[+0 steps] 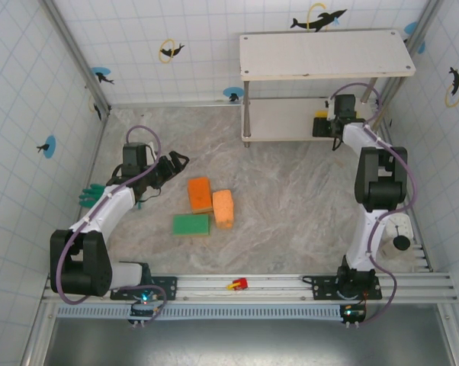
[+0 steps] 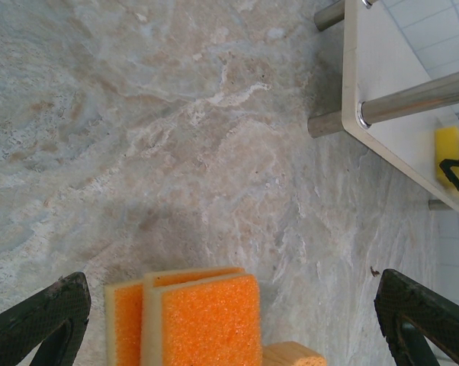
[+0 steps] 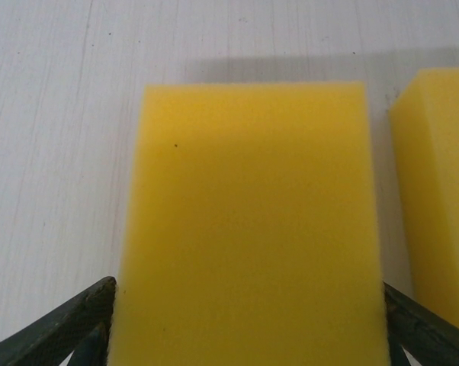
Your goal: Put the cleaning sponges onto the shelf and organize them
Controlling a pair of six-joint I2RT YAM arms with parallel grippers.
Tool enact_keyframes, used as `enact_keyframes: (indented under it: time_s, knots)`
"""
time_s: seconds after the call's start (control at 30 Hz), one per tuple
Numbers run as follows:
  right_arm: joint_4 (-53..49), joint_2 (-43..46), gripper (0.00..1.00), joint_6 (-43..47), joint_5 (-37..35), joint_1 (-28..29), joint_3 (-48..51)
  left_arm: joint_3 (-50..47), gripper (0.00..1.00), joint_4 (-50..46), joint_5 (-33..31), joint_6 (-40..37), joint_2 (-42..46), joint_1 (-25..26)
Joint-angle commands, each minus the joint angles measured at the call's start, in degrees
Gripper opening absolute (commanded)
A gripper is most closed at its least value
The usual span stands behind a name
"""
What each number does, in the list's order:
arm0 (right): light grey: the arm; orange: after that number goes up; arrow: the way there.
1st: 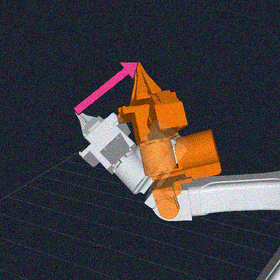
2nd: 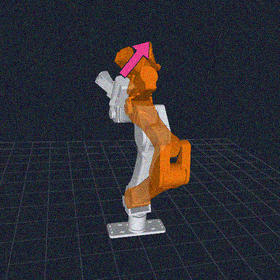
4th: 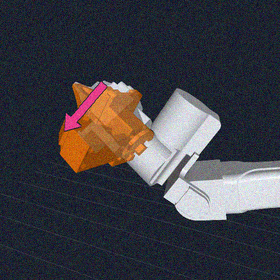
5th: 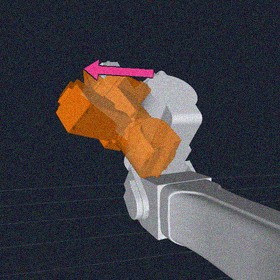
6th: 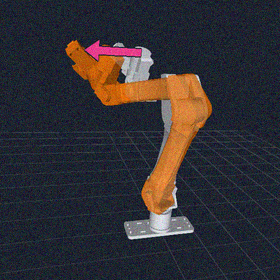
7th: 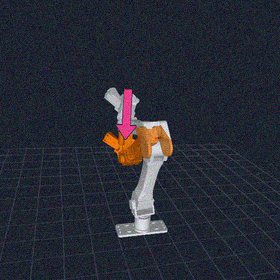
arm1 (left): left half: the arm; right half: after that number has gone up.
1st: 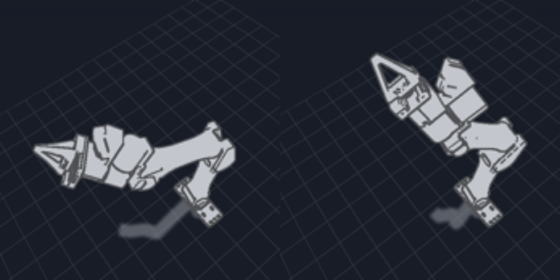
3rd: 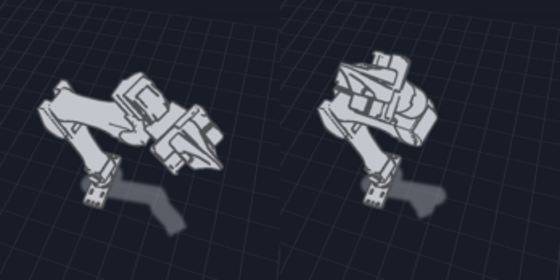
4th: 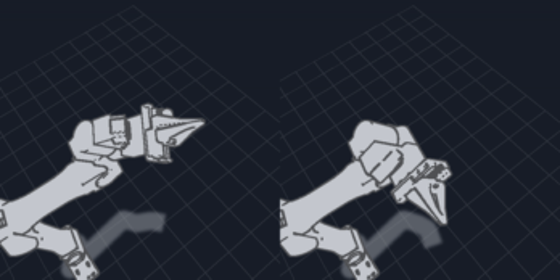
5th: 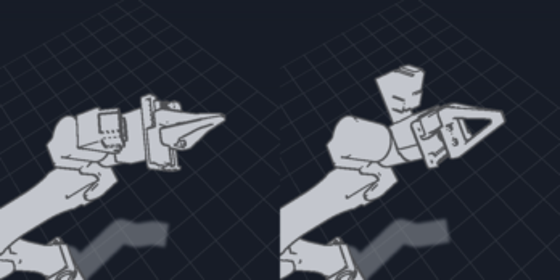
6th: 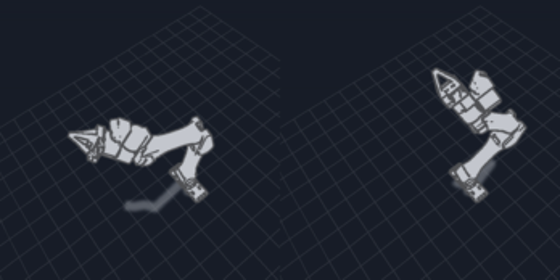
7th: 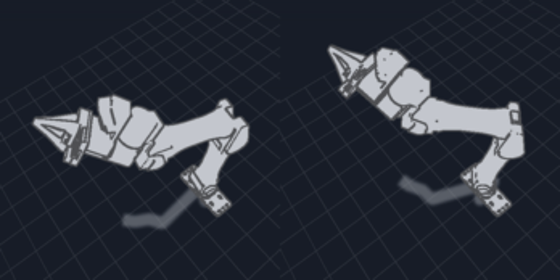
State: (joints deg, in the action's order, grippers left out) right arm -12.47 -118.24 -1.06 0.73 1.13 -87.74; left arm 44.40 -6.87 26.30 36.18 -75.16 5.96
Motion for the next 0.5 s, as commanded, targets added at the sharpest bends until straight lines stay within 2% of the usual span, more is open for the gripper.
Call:
enact_keyframes:
  time_s: [0.0,0.47]
  knots:
    - [2.4,4.7,0.83,0.0,-1.1,0.3,2.6,0.5,0.97,-0.7,-0.5,-0.8,0.6,0.1]
    - [2.4,13.7,0.85,1.5,-1.4,0.0,12.0,0.2,0.97,-0.5,-0.1,-0.8,0.5,0.1]
